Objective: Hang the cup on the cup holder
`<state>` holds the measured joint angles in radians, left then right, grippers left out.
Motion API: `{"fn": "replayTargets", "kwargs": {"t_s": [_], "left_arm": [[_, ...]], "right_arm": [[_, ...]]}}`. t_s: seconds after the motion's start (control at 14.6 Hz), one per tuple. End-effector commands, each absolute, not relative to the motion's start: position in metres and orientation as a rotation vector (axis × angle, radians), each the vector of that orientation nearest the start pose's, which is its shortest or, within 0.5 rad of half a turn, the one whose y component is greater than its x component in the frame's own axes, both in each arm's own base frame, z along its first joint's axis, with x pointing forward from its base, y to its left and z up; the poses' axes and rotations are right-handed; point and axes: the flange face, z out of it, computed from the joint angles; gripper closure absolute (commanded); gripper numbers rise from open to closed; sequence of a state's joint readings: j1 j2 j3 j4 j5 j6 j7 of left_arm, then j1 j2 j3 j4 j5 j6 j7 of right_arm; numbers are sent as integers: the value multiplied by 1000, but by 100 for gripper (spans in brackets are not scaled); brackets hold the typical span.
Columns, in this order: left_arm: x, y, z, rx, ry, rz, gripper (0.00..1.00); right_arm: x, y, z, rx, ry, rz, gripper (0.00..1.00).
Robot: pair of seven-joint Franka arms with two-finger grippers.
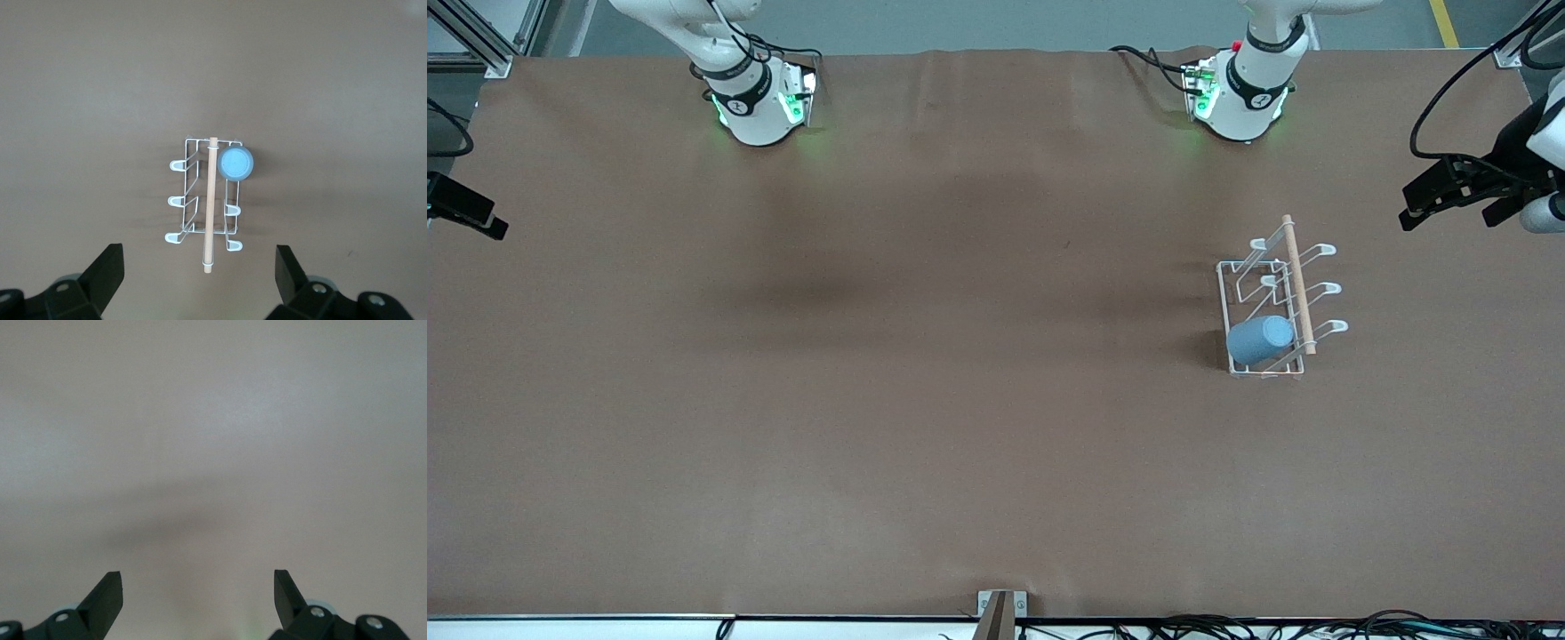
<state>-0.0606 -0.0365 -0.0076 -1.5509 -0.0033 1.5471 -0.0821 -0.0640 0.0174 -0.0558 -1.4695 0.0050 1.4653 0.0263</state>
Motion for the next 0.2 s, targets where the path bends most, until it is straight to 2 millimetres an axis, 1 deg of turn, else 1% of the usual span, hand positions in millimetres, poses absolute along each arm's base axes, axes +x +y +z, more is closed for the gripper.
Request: {"fn": "replayTargets", "kwargs": {"t_s": [0.0, 0.14], "left_arm": [[536, -37, 654, -3130, 18, -44, 0], [536, -39, 655, -3134, 11, -47, 0]], "right_arm": [[538, -60, 659, -3116, 244, 16, 0], [538, -61, 659, -3124, 241, 16, 0]]}}
